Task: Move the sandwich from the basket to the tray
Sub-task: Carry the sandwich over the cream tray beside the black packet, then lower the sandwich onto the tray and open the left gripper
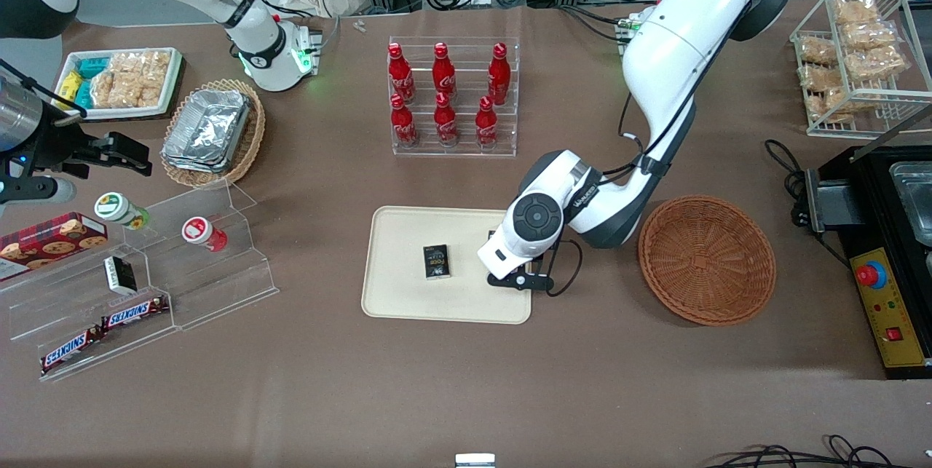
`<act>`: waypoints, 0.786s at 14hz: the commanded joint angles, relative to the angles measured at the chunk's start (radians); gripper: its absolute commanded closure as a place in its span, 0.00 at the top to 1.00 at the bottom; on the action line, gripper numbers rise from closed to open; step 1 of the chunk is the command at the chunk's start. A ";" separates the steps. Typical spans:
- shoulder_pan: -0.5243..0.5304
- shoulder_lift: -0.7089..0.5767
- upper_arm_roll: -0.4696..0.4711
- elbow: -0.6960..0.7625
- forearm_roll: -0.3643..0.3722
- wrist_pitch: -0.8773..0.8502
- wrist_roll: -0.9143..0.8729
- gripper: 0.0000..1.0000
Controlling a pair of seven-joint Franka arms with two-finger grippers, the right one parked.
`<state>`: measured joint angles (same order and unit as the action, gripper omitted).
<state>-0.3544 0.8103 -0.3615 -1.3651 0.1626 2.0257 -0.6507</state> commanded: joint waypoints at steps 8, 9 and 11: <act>0.083 -0.202 0.006 0.060 0.008 -0.369 -0.017 1.00; 0.112 -0.248 0.006 0.048 0.006 -0.399 0.021 1.00; 0.188 -0.348 0.006 0.021 0.003 -0.465 0.124 1.00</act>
<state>-0.2316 0.5793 -0.3543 -1.2706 0.1636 1.6033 -0.6080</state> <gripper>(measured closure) 0.000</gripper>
